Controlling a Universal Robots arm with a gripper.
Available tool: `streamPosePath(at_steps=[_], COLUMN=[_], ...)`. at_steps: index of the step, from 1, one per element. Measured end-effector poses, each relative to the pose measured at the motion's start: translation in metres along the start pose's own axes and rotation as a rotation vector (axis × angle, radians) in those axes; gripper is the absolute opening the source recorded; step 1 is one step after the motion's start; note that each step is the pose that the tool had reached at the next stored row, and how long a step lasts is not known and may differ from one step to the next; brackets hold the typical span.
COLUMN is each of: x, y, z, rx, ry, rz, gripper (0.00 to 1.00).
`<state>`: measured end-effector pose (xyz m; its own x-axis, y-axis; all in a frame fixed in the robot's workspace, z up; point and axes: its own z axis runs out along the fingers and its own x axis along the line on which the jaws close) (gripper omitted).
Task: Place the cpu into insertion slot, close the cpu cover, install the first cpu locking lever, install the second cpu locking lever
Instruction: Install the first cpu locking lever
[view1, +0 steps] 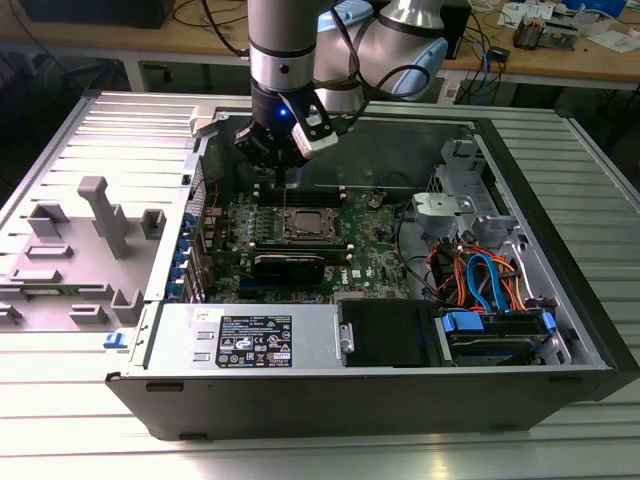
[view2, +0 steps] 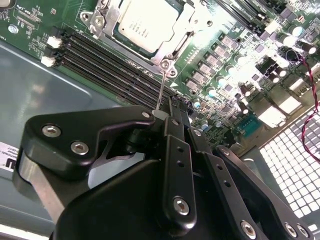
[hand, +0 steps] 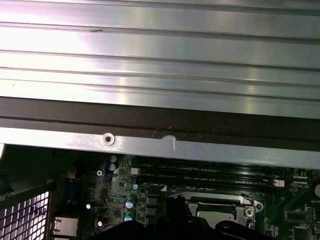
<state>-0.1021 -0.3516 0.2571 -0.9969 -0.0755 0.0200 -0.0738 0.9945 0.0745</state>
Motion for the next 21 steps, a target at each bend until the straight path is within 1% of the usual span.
streamPosePath(at_steps=[16, 21], x=[-0.0042, -0.0043], y=[-0.0003, -0.0003], z=[0.0001, 0.0001], rx=[0.0001, 0.0001], ry=[0.0, 0.0], rz=[0.0, 0.0], gripper=[0.11, 0.11])
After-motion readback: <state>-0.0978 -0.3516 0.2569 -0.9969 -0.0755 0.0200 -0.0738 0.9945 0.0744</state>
